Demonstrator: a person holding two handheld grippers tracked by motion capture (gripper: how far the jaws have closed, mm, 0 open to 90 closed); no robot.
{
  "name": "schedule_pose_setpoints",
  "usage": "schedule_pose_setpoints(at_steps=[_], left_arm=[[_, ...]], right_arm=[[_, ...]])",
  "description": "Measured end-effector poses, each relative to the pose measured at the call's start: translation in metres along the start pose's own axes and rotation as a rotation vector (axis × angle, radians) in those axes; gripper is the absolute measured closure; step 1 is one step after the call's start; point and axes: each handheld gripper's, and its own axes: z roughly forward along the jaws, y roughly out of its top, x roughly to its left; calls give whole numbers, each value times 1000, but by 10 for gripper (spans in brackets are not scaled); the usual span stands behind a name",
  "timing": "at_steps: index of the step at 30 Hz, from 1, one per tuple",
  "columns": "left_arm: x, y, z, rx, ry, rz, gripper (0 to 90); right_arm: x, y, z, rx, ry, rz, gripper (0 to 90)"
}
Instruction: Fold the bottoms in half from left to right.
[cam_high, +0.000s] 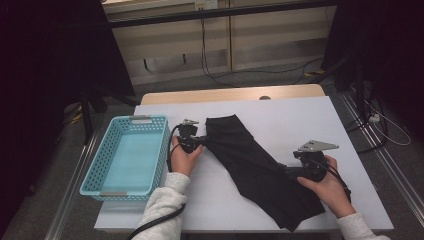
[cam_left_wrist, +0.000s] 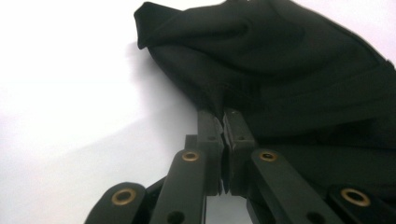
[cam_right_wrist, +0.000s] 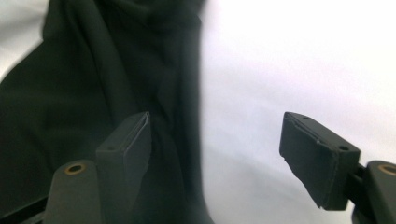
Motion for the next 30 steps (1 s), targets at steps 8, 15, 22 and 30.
schedule_pose_setpoints(at_steps=[8,15,22,30], left_arm=[[3,-6,-9,-14,-3,10,872],[1,-8,-9,-20,-12,12,871],[0,-8,-10,-19,-11,21,870],[1,-9,-9,-31,-10,6,871]], right_arm=[[-1,-15,-13,34,10,25,291],[5,-23,-21,32,56,32,352],[6,-27,-24,38,43,41,379],[-13,-38,-20,46,107,117,872]])
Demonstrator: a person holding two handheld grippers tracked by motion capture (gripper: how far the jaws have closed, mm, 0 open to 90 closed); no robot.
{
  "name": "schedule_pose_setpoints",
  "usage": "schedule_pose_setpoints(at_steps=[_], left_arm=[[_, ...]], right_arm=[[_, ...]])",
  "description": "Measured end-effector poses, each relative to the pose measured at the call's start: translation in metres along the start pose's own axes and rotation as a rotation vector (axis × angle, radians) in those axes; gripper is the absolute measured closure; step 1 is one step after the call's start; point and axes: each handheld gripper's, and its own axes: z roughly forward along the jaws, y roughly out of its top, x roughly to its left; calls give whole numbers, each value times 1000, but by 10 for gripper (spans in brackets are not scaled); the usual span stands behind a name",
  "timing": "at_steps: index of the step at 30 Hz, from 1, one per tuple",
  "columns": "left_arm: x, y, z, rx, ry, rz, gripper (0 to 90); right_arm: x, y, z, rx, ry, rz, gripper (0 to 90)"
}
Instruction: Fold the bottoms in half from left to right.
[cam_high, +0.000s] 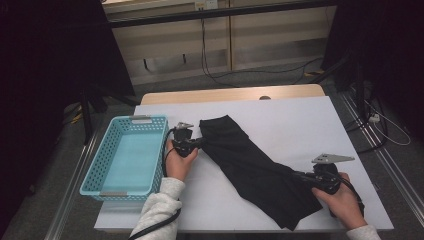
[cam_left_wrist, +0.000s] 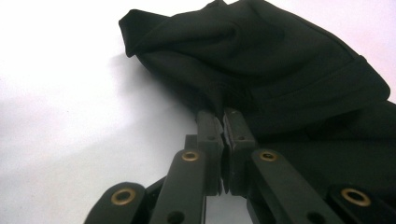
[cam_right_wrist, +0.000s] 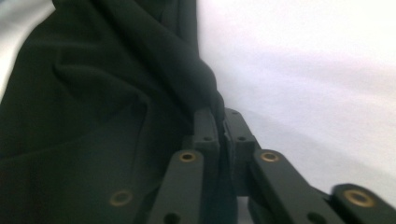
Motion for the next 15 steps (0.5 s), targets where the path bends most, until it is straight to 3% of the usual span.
schedule_pose_setpoints(at_steps=[3,9,12,15], left_arm=[[-1,0,1,8,-7,3,871],[-15,1,5,6,-35,27,872],[-20,0,6,9,-39,38,871],[-19,0,6,9,-37,33,870]], right_arm=[[-5,2,-3,5,-5,-6,876],[-30,14,-5,-42,-92,-11,865],[-42,16,0,-48,-141,25,770],[-40,15,1,-39,-149,3,715]])
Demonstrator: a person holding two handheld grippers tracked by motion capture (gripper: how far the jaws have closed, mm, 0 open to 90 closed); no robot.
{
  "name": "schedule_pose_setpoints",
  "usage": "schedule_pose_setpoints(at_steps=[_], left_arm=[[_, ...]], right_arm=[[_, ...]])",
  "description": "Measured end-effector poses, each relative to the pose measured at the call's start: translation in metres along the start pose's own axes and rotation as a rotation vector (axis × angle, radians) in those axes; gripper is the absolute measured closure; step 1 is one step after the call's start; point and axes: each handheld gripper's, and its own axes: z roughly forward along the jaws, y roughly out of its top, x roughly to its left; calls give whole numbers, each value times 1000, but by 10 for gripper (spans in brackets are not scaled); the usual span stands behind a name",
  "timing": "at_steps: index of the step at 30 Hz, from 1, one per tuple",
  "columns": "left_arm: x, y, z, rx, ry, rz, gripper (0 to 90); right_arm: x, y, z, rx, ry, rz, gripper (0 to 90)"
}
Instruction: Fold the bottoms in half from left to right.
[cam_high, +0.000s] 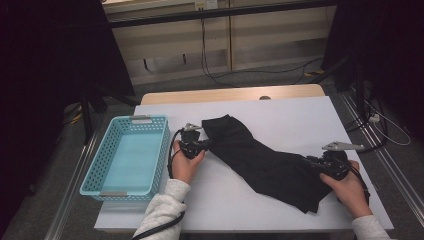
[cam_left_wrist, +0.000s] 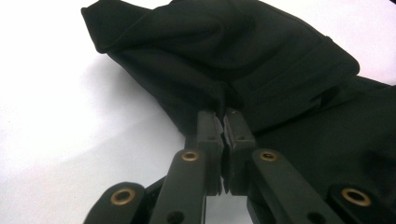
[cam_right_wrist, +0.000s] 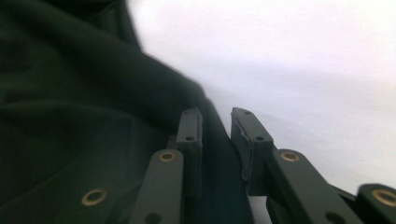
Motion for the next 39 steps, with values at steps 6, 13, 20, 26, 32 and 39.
schedule_pose_setpoints(at_steps=[6,13,20,26,32,39], left_arm=[[2,-2,-1,-2,1,-15,850],[9,3,-7,-39,29,-27,534],[23,5,6,-20,58,-61,432],[28,3,23,-1,56,-108,554],[25,6,26,14,34,-121,807],[38,10,11,-9,87,-133,832]], right_arm=[[11,4,-11,-31,-26,-29,525],[15,4,-25,-54,-20,-26,484],[12,-3,-30,-48,-16,-9,481],[13,-6,-36,-48,-18,-11,471],[10,-10,-40,-52,-18,6,475],[2,-13,-47,-49,-49,22,526]])
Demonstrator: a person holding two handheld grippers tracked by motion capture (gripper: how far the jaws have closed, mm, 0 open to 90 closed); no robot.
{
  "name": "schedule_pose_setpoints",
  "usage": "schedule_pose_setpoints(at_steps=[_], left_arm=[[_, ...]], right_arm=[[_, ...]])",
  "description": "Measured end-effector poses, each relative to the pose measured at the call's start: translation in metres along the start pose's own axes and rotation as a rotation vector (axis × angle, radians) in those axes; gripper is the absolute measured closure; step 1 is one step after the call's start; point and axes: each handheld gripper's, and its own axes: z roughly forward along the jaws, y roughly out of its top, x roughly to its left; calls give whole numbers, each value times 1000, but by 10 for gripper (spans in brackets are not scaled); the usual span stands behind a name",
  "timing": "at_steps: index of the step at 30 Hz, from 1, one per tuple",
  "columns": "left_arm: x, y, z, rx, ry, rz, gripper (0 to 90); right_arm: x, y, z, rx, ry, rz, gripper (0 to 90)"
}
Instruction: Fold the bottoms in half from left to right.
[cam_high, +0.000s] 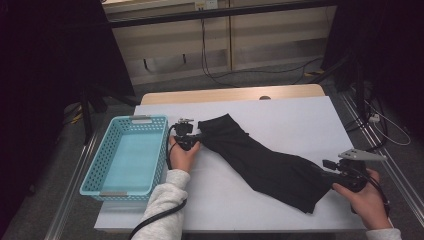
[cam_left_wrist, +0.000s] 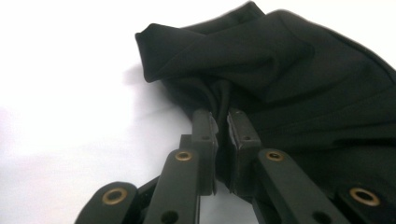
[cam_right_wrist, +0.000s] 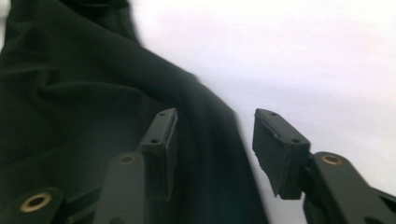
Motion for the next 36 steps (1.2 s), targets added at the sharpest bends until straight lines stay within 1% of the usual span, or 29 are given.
schedule_pose_setpoints(at_steps=[1,3,5,7,8,10,11,12,14,15,16,17,18,19,20,22,24,26,28,29,30,31,32,34,35,36], left_arm=[[3,1,-3,-6,8,-2,832],[4,1,-5,-6,6,-1,832],[4,0,-6,-8,2,-1,831],[3,-1,-6,-14,-1,6,831],[3,-2,-6,-12,-1,7,831],[4,-3,-6,-22,-3,-1,828],[4,-3,-6,-22,-7,2,828],[4,-3,-6,-24,-8,6,826],[3,-3,-7,-29,-12,6,824],[2,-3,-7,-26,-16,12,821],[1,-3,-8,-25,-23,13,814],[0,-3,-8,-27,-27,17,805],[-2,-3,-9,-33,-31,23,784],[-3,-3,-9,-33,-33,26,742],[-5,-3,-10,-37,-34,28,696],[-6,-2,-11,-44,-41,37,618],[-8,-2,-13,-39,-45,49,565],[-9,-2,-14,-44,-52,54,507],[-11,-2,-14,-45,-59,50,452],[-12,-3,-14,-39,-60,62,440],[-12,-3,-14,-36,-59,69,432],[-13,-4,-13,-39,-61,68,420],[-14,-4,-13,-39,-60,76,407],[-14,-5,-13,-36,-57,81,394],[-14,-5,-13,-40,-60,77,385],[-14,-5,-13,-41,-58,77,378]], right_arm=[[-2,-1,-1,6,-11,-1,538],[-7,-4,-3,17,-13,9,580],[-10,-8,-1,39,-24,14,591],[-12,-11,2,66,-29,18,621],[-13,-13,4,75,-40,26,645],[-14,-15,6,98,-28,22,831],[-15,-16,6,95,-22,27,889],[-17,-16,5,95,0,35,898],[-21,-15,4,102,-24,31,900],[-23,-15,3,103,-22,46,900],[-26,-14,1,102,-31,62,900],[-29,-14,0,99,-50,65,899],[-32,-14,-1,94,-75,63,899],[-35,-13,-2,83,-67,66,892],[-35,-13,-3,76,-63,64,840],[-34,-12,-3,79,-120,41,729],[-32,-10,-4,60,-99,42,707],[-26,-6,-6,49,-90,20,696],[-17,-1,-7,36,-50,4,686],[-14,0,-7,35,-31,-3,683],[-7,1,-5,41,2,-16,676],[-4,1,-3,42,10,-30,656],[0,1,0,53,11,-40,649],[3,-1,6,81,-7,-58,652],[3,-3,9,92,-3,-57,666],[3,-5,12,105,-6,-53,711]])
